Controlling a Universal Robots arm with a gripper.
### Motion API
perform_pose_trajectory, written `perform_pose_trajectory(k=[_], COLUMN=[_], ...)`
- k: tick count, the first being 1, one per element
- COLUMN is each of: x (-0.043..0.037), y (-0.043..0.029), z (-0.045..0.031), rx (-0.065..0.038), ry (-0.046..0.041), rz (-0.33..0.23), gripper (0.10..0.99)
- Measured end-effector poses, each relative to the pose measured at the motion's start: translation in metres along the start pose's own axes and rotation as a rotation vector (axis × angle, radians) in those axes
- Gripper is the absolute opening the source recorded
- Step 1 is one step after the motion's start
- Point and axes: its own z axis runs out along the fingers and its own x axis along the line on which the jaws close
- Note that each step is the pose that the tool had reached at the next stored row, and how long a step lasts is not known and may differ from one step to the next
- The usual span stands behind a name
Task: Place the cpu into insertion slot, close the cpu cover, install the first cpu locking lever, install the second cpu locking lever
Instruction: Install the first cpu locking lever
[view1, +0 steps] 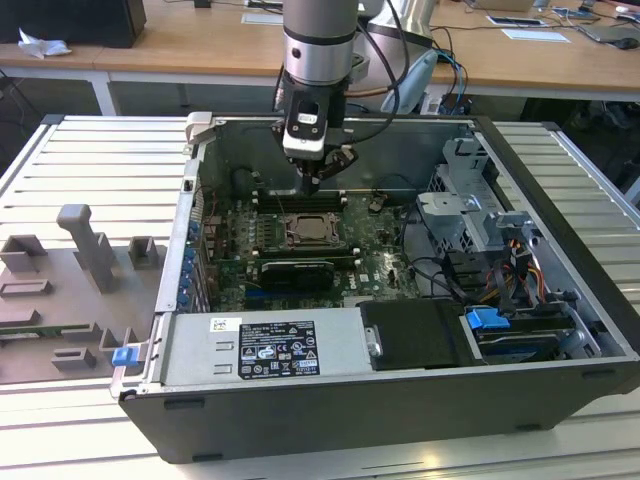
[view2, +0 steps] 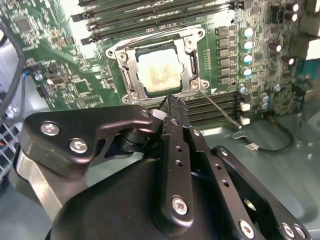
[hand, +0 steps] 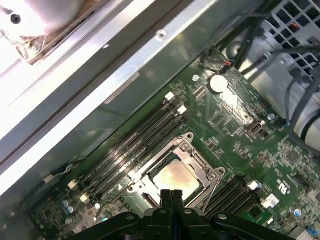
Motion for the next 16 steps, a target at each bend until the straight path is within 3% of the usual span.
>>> perform_pose_trajectory(k=[7, 12, 16], x=[0.0, 0.0, 0.0], y=[0.0, 0.0, 0.0], z=[0.0008, 0.001, 0.001], rx=[0.003, 0.005, 0.006], ry=[0.0064, 0.0122, 0.0151], rz=[-0.16, -0.31, -0.384], gripper=[0.106, 0.106, 0.106])
